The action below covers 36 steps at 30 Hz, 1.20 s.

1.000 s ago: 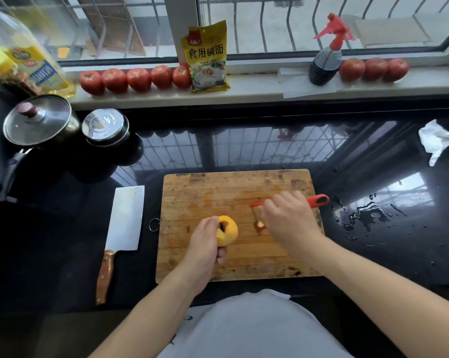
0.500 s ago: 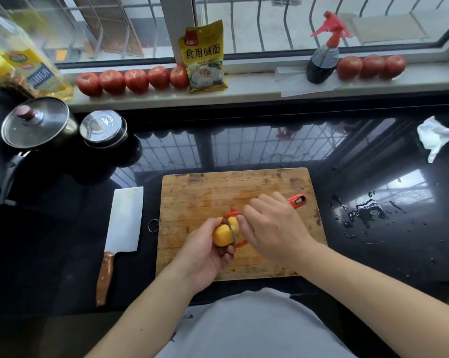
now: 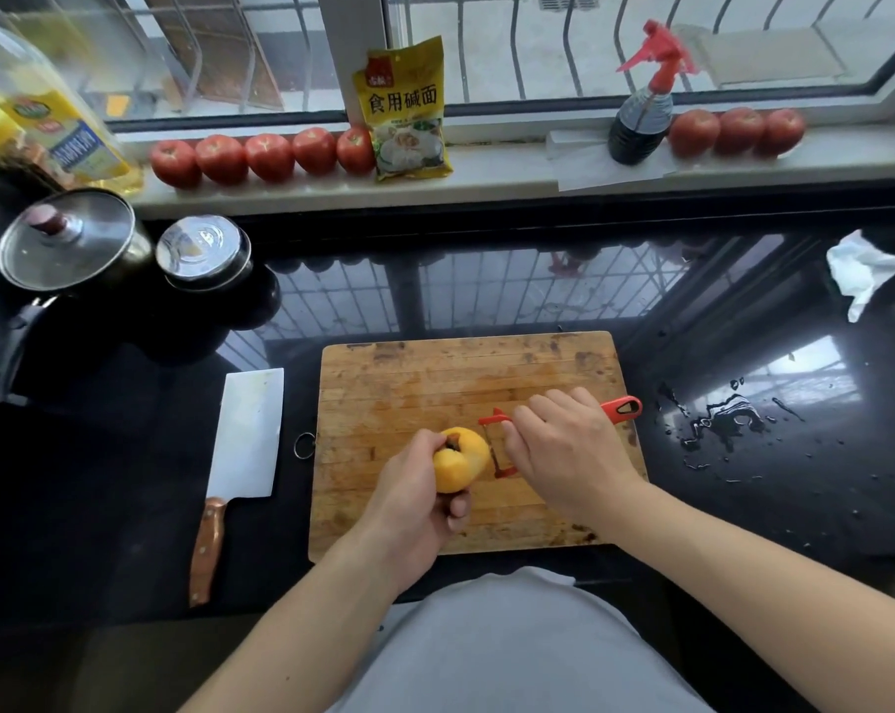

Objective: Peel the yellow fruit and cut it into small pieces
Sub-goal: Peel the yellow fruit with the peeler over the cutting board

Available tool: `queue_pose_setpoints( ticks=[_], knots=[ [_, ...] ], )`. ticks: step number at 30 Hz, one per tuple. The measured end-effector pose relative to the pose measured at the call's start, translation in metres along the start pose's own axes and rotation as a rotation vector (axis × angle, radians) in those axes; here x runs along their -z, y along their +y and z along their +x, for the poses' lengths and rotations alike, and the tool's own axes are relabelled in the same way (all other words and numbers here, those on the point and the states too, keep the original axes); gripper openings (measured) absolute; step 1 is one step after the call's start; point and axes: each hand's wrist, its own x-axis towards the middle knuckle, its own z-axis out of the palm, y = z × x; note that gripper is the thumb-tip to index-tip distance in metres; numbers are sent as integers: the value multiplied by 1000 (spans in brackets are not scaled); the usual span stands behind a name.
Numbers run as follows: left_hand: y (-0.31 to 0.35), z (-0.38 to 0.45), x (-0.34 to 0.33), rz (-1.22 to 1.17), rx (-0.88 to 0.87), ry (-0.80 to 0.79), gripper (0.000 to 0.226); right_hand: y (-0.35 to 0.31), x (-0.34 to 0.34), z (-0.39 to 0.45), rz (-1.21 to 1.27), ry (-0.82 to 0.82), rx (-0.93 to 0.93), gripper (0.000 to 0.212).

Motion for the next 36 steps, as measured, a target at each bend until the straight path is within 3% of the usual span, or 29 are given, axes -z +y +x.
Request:
queue_pose_setpoints(
  ticks=[5, 12, 21, 24, 27, 29, 32, 36],
  knots=[
    [2, 9, 3, -118, 27, -23, 29, -12, 12, 5, 129, 120, -32, 41],
    [-2, 13, -3, -91, -50, 43, 26, -32, 18, 8, 29, 27, -26, 42],
    [-5, 10, -12, -76, -145, 128, 22, -29, 21, 5, 11, 27, -12, 43],
    [-6, 9, -5, -105, -161, 86, 21, -3, 4, 0, -110, -99, -29, 41],
    [-2, 6, -3, -108, -153, 16, 19, 26, -20, 0, -157, -213, -228, 38],
    [-2, 6, -2, -109, -117, -12, 24, 33, -30, 4, -92, -195, -306, 41],
    [-4, 8, 1, -147, -63, -37, 31, 29, -31, 10, -51, -121, -272, 39],
    [-5, 10, 5, -197, -6, -63, 31, 26, -23, 11, -66, -164, -230, 40]
  ],
)
